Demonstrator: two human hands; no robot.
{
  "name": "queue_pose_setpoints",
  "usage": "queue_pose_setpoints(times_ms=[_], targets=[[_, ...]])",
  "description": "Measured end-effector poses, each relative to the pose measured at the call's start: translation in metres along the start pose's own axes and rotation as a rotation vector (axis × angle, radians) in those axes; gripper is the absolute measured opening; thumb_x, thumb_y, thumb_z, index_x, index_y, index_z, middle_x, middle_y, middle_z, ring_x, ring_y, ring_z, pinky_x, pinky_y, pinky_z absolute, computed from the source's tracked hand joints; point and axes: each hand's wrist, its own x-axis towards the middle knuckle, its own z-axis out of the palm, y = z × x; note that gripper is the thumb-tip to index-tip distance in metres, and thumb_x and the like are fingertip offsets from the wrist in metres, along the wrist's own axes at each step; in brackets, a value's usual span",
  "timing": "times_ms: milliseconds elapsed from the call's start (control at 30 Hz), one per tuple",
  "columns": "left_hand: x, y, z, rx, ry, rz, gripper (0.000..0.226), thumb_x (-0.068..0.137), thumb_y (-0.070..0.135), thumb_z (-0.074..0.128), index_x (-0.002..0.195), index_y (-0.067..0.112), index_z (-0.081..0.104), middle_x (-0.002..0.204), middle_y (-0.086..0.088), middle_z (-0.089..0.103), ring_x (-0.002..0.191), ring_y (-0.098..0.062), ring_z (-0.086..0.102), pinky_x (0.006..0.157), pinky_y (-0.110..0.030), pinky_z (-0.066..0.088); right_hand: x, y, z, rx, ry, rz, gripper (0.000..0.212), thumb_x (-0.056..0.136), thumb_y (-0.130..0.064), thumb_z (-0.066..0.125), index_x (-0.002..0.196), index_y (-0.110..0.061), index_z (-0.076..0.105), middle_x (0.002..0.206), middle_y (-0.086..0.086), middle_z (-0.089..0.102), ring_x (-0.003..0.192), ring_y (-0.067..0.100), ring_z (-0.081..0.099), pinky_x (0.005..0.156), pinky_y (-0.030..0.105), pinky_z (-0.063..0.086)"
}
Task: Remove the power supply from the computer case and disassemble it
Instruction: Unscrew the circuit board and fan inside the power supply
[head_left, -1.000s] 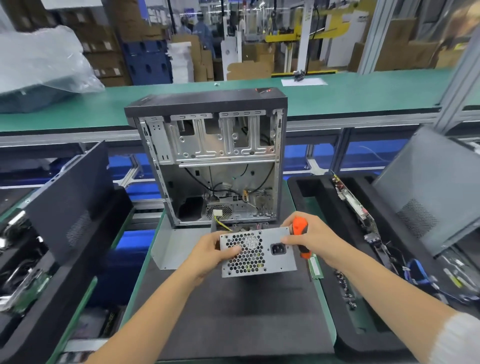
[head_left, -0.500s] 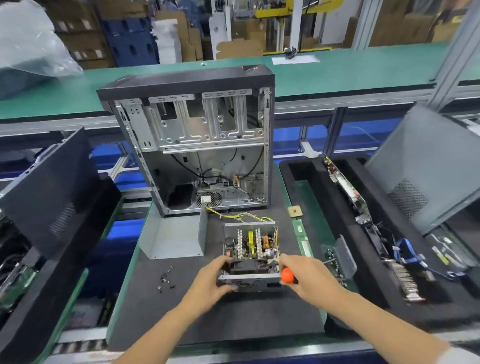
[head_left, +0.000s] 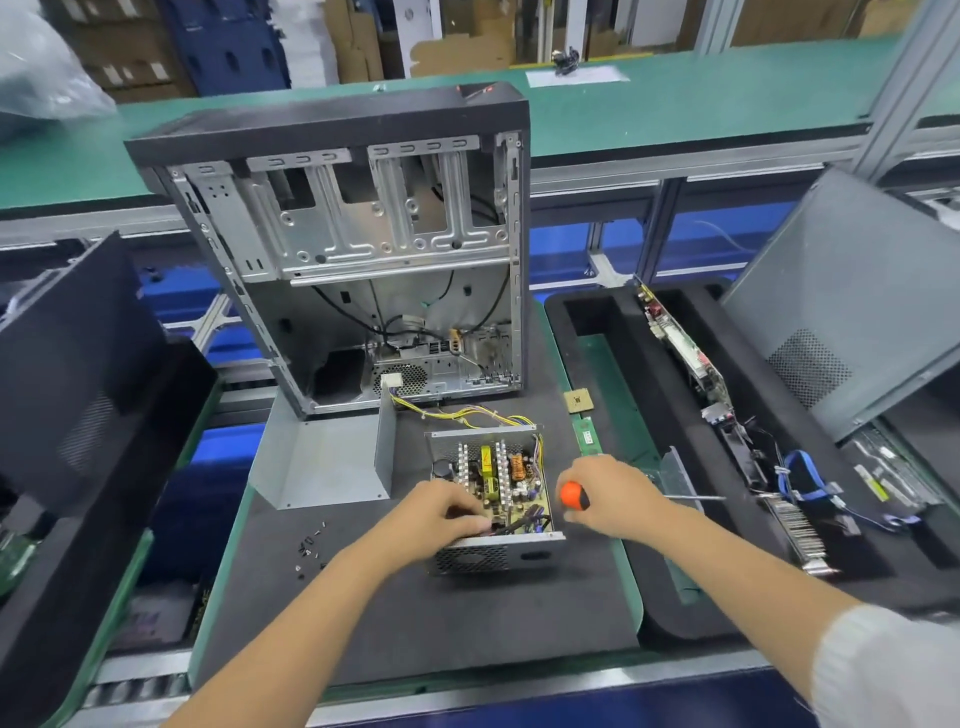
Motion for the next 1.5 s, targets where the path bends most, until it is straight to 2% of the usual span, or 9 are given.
queue_pose_setpoints(times_ms=[167, 300, 467, 700, 833, 967, 1133, 1367, 1500], targets=[[0.001, 0.002, 0.005, -0.032, 0.125, 0.018, 0.006, 0.085, 0.02, 0.075, 0.083, 0.014, 0.076, 0.082, 0.009, 0.064, 0.084, -0.01, 0.059, 0.075, -0.023, 0.045, 0.013, -0.003, 0.022, 0.115, -0.065, -0.038, 0.029, 0.081, -0.037, 0.073, 0.069, -0.029, 0.048, 0.079, -0.005, 0.052, 0.078, 0.02, 0.048, 0.067, 0.028, 0.043], [0.001, 0.003, 0.018, -0.106, 0.251, 0.006, 0.02, 0.089, 0.016, 0.069, 0.071, 0.022, 0.064, 0.077, 0.012, 0.058, 0.075, -0.002, 0.054, 0.069, -0.014, 0.038, 0.011, -0.003, 0.029, 0.128, -0.045, -0.03, 0.034, 0.083, -0.04, 0.07, 0.066, -0.03, 0.043, 0.076, -0.006, 0.051, 0.074, 0.019, 0.046, 0.064, 0.028, 0.041], [0.002, 0.007, 0.034, -0.005, 0.341, 0.048, 0.023, 0.097, 0.019, 0.055, 0.075, 0.019, 0.051, 0.077, 0.003, 0.059, 0.075, -0.014, 0.051, 0.07, -0.029, 0.041, 0.01, -0.008, 0.027, 0.083, -0.076, -0.041, 0.04, 0.085, -0.024, 0.064, 0.059, -0.028, 0.034, 0.068, -0.006, 0.045, 0.072, 0.023, 0.046, 0.063, 0.025, 0.035], [-0.001, 0.007, 0.033, 0.118, 0.35, 0.126, 0.022, 0.099, 0.019, 0.051, 0.077, 0.019, 0.049, 0.077, 0.007, 0.049, 0.077, -0.018, 0.048, 0.069, -0.032, 0.039, 0.005, -0.011, 0.026, 0.046, -0.037, -0.063, 0.038, 0.079, -0.012, 0.06, 0.056, -0.024, 0.033, 0.061, -0.007, 0.042, 0.067, 0.023, 0.044, 0.057, 0.027, 0.031], [-0.002, 0.009, 0.033, 0.156, 0.345, 0.132, 0.02, 0.101, 0.022, 0.048, 0.081, 0.018, 0.047, 0.082, 0.007, 0.047, 0.082, -0.018, 0.047, 0.074, -0.034, 0.041, 0.002, -0.015, 0.025, 0.06, -0.04, -0.061, 0.035, 0.08, -0.014, 0.063, 0.057, -0.023, 0.037, 0.063, -0.003, 0.047, 0.066, 0.023, 0.046, 0.057, 0.029, 0.035], [-0.001, 0.007, 0.034, 0.194, 0.345, 0.138, 0.02, 0.102, 0.024, 0.045, 0.086, 0.015, 0.049, 0.085, 0.003, 0.05, 0.085, -0.019, 0.046, 0.074, -0.034, 0.041, 0.016, -0.008, -0.017, 0.216, 0.124, -0.019, 0.034, 0.078, -0.022, 0.07, 0.057, -0.023, 0.043, 0.059, -0.003, 0.051, 0.064, 0.022, 0.048, 0.059, 0.032, 0.039], [0.002, 0.004, 0.032, 0.224, 0.285, 0.151, 0.021, 0.103, 0.023, 0.043, 0.084, 0.017, 0.047, 0.084, 0.004, 0.048, 0.087, -0.02, 0.047, 0.076, -0.035, 0.041, 0.013, -0.01, -0.042, 0.05, 0.018, -0.109, 0.029, 0.08, -0.023, 0.064, 0.062, -0.026, 0.042, 0.064, -0.007, 0.054, 0.069, 0.019, 0.052, 0.063, 0.031, 0.043], [0.001, 0.019, -0.007, -0.193, 0.292, 0.115, 0.022, 0.102, 0.01, 0.046, 0.095, 0.007, 0.067, 0.091, -0.002, 0.063, 0.092, -0.016, 0.057, 0.087, -0.028, 0.043, 0.018, -0.02, -0.049, 0.22, 0.117, -0.105, 0.022, 0.085, -0.024, 0.068, 0.072, -0.02, 0.051, 0.062, -0.002, 0.057, 0.061, 0.019, 0.062, 0.06, 0.031, 0.047], [-0.005, 0.023, -0.065, -0.169, 0.301, 0.158, 0.023, 0.101, 0.019, 0.048, 0.095, 0.007, 0.068, 0.088, -0.001, 0.058, 0.087, -0.009, 0.055, 0.079, -0.024, 0.042, 0.025, -0.032, -0.053, 0.305, 0.121, -0.123, 0.013, 0.086, -0.024, 0.069, 0.081, -0.014, 0.062, 0.072, 0.002, 0.066, 0.065, 0.015, 0.066, 0.065, 0.03, 0.051]])
